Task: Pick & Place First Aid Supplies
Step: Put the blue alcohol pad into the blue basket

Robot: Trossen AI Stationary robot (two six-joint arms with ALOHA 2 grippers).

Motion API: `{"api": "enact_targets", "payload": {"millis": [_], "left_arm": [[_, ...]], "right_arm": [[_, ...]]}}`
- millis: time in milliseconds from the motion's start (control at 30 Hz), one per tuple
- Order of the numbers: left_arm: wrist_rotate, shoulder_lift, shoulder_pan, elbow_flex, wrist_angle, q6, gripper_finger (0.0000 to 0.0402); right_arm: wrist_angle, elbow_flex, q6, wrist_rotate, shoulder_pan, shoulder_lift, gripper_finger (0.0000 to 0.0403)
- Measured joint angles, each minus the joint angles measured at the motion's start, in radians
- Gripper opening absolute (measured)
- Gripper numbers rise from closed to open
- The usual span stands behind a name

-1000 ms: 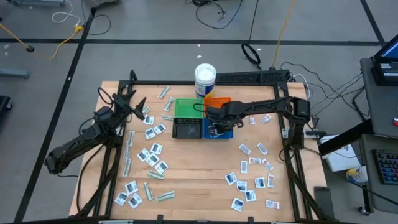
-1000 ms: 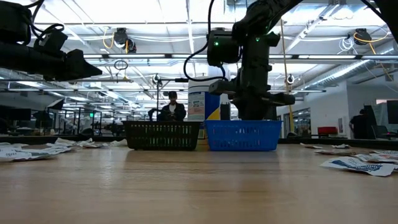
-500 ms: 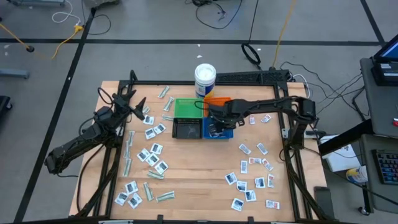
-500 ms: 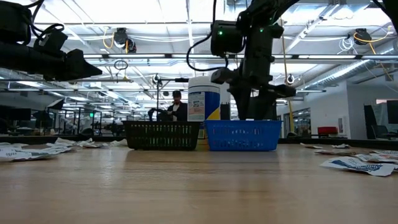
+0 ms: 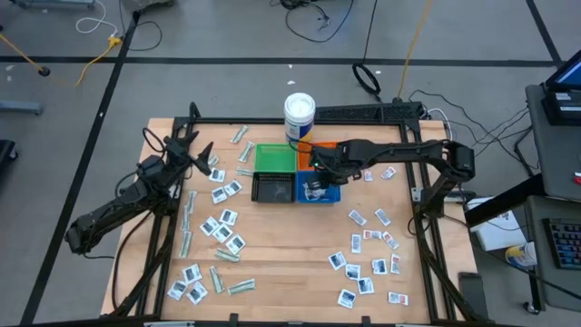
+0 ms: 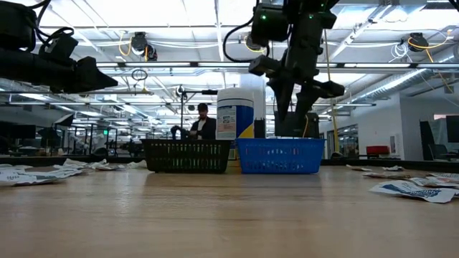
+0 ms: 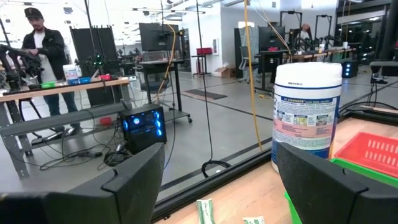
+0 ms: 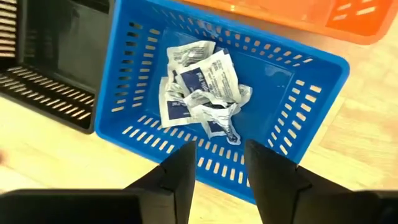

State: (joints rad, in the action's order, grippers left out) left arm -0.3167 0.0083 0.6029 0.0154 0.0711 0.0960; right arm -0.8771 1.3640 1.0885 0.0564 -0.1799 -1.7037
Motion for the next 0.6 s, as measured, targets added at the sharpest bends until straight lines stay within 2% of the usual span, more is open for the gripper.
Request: {"api": "enact_targets", "payload": {"millis": [300,600], "left_arm": [[0.000,0.000,0.000,0.000,0.000,0.000,0.0308],[0.000,0.000,0.000,0.000,0.000,0.000,0.0308]], "right_arm": [[-0.041,-0.026,0.055,0.001,0.156,0.007,0.0125],[-0.037,-0.151,0.203,-0.002,0.385,0.117,0.0125]]}}
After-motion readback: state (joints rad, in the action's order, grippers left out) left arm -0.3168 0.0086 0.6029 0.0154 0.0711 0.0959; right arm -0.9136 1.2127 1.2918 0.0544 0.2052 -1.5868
